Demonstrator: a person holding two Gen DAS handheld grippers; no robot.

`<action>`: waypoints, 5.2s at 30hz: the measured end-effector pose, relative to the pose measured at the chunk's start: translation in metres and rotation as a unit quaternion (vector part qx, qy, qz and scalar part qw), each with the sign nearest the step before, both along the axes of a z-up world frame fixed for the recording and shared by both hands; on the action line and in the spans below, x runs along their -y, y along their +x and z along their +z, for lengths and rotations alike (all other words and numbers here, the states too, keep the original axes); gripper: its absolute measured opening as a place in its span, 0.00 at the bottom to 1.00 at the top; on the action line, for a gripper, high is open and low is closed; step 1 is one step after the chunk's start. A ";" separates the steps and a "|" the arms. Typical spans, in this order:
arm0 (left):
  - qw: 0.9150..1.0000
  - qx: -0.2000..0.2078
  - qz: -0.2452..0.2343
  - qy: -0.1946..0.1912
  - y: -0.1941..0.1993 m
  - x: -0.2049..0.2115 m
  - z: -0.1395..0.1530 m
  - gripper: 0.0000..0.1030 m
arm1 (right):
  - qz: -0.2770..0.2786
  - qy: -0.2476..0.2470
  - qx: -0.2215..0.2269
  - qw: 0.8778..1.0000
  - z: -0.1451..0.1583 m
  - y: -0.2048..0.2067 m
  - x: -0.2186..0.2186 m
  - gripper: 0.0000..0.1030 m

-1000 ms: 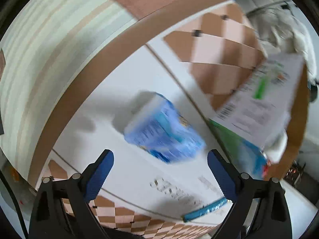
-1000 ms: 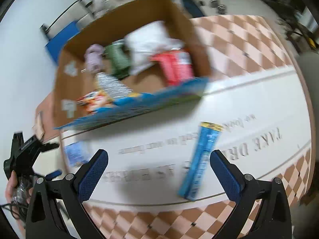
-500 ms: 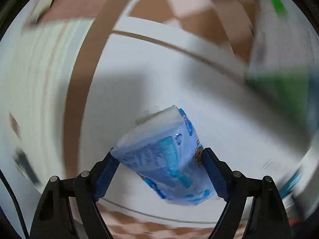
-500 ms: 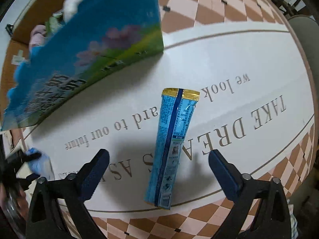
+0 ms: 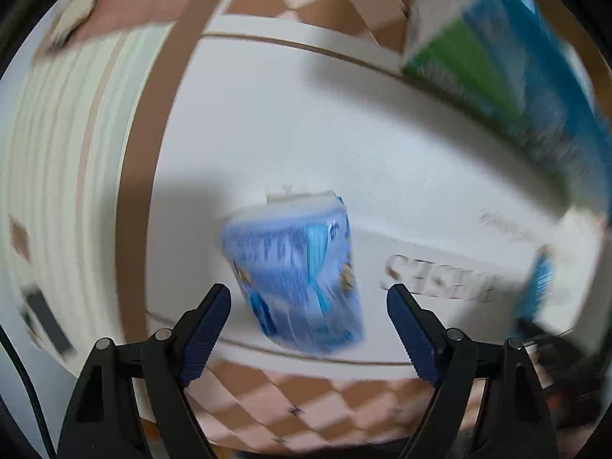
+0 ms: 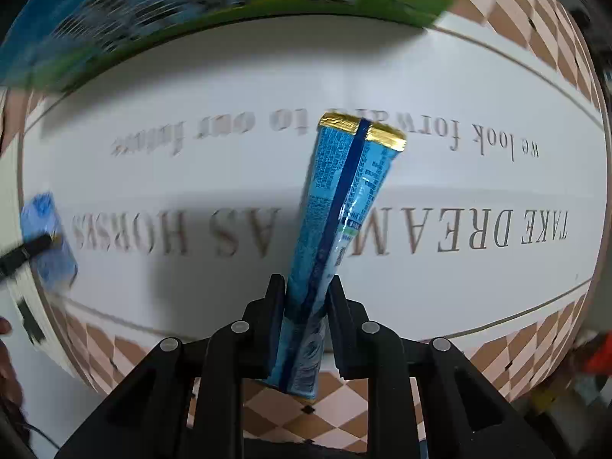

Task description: Organize soft objects

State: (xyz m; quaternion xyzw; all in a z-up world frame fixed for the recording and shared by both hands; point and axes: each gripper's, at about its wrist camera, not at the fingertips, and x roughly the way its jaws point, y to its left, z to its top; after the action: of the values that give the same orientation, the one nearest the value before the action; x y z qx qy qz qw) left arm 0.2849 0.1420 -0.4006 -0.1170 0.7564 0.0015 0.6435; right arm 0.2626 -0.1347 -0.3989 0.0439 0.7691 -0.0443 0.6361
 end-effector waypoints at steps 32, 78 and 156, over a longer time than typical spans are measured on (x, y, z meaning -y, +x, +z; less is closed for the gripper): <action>0.979 0.054 -0.194 0.027 -0.057 0.120 0.030 0.38 | 0.034 0.034 0.013 0.999 0.010 -0.039 -0.059 0.16; 0.982 -0.017 -0.184 0.046 0.225 0.115 0.035 0.59 | 0.075 0.039 0.048 0.995 0.043 0.236 -0.016 0.27; 0.916 0.378 -0.124 0.055 -0.149 0.083 0.381 0.97 | 0.015 -0.060 0.412 0.909 0.457 -0.156 0.000 1.00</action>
State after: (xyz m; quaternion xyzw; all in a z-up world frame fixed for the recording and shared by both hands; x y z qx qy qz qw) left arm 0.1356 0.0587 -0.0200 0.0217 0.4637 -0.0814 0.8820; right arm 0.1066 -0.1351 0.0580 0.0088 0.4353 -0.0591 0.8983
